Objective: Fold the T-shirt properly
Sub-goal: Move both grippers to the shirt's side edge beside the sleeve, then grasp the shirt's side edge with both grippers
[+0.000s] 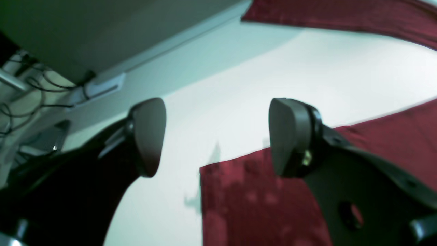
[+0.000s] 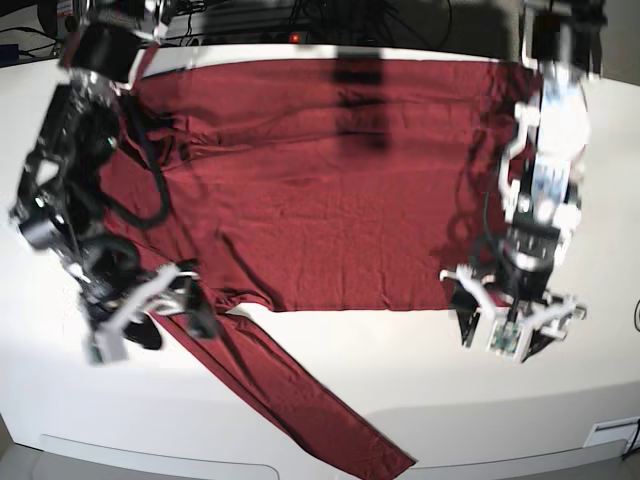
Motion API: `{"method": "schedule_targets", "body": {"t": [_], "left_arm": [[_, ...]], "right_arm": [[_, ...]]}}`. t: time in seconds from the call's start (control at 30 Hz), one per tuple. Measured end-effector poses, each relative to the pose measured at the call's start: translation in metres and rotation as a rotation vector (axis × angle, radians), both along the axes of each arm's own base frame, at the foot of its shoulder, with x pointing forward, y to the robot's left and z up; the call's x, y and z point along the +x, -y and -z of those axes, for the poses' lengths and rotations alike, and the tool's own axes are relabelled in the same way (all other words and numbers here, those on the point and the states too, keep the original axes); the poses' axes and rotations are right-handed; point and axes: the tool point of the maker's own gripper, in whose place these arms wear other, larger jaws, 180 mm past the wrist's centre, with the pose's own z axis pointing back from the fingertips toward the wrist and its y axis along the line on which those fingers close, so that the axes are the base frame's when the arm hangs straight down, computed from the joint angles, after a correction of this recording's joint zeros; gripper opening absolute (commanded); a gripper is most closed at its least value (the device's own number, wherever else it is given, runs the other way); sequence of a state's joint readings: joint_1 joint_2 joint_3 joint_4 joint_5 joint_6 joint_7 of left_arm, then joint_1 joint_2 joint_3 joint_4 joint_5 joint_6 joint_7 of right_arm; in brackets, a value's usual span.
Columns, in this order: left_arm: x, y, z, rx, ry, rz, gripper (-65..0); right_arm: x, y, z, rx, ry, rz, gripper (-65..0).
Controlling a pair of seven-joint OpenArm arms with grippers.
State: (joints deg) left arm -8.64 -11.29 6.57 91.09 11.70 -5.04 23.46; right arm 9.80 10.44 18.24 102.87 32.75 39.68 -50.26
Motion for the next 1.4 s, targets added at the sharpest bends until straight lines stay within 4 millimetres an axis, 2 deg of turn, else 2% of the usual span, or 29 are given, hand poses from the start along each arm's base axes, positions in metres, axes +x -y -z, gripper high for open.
{"method": "schedule_targets", "body": {"t": [0.13, 0.23, 0.4, 0.5, 0.63, 0.73, 0.9, 1.03, 1.1, 1.4], "left_arm": [[0.041, -0.022, 0.037, 0.031, -0.141, -0.036, -19.5], [0.057, -0.042, 0.071, -0.011, -0.305, -0.057, -19.5], [0.061, -0.089, 0.104, -0.145, -0.492, -0.126, -19.5], [0.05, -0.104, 0.118, -0.217, -0.583, -0.113, -19.5], [0.032, -0.1, 0.14, -0.291, -0.665, -0.077, -19.5], [0.022, -0.086, 0.151, -0.378, -0.689, -0.021, -19.5], [0.022, -0.073, 0.15, -0.449, -0.692, 0.004, -19.5], [0.017, -0.049, 0.147, -0.571, -0.73, 0.064, -19.5], [0.017, -0.043, 0.146, -0.583, -0.738, 0.074, -19.5], [0.015, -0.04, 0.147, -0.584, -0.753, 0.086, -20.4]], "right_arm": [[0.011, -0.035, 0.0, -0.065, -0.019, -0.112, -17.3], [0.013, -0.049, -0.002, -0.088, -0.02, -0.153, -17.3], [0.017, -0.043, -0.005, -0.09, -0.012, -0.135, -17.3], [0.018, -0.035, -0.006, -0.088, -0.015, -0.111, -17.3], [0.018, -0.03, -0.006, -0.085, -0.017, -0.097, -17.3], [0.017, -0.029, -0.004, -0.09, -0.03, -0.098, -17.3], [0.015, -0.028, 0.0, -0.103, -0.054, -0.1, -17.3], [0.015, -0.028, 0.0, -0.103, -0.054, -0.099, -17.3], [0.015, -0.028, 0.0, -0.103, -0.054, -0.1, -17.3], [0.015, -0.028, 0.0, -0.104, -0.054, -0.099, -17.3]]}}
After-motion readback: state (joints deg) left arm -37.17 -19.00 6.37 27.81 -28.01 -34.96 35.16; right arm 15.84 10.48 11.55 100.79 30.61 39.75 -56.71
